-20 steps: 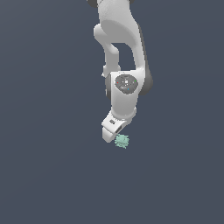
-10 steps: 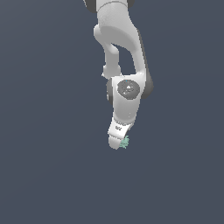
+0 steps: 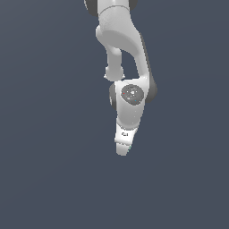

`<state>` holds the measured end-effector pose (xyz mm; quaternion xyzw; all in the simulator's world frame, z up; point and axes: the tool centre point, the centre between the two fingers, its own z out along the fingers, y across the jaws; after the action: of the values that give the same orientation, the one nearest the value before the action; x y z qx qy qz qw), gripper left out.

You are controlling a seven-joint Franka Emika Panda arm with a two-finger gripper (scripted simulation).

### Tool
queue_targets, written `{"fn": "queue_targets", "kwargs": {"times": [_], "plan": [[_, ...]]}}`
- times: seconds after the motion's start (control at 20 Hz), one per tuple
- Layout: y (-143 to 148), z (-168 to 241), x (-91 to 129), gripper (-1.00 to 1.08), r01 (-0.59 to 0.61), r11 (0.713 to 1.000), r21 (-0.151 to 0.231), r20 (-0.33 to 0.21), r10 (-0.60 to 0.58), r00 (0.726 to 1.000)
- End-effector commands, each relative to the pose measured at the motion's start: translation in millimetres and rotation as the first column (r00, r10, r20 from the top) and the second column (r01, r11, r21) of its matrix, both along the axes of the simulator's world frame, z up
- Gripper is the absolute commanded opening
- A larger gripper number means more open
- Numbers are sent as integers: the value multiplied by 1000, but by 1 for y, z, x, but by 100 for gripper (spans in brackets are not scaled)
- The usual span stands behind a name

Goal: Pick up the object and move it to a goal position.

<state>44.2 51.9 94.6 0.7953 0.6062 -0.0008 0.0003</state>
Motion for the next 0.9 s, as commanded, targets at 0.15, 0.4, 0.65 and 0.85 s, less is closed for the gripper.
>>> {"fn": "queue_targets", "kwargs": {"times": [0.15,0.4,0.65,0.85], "plan": [[1,-1,1,100,-34,999,1,1,34,999],[1,-5,1,100,-30,1000,1,1,30,1000],[1,-27,0,100,-33,999,1,1,33,999],[1,-46,0,100,-35,999,1,1,35,999]]}}
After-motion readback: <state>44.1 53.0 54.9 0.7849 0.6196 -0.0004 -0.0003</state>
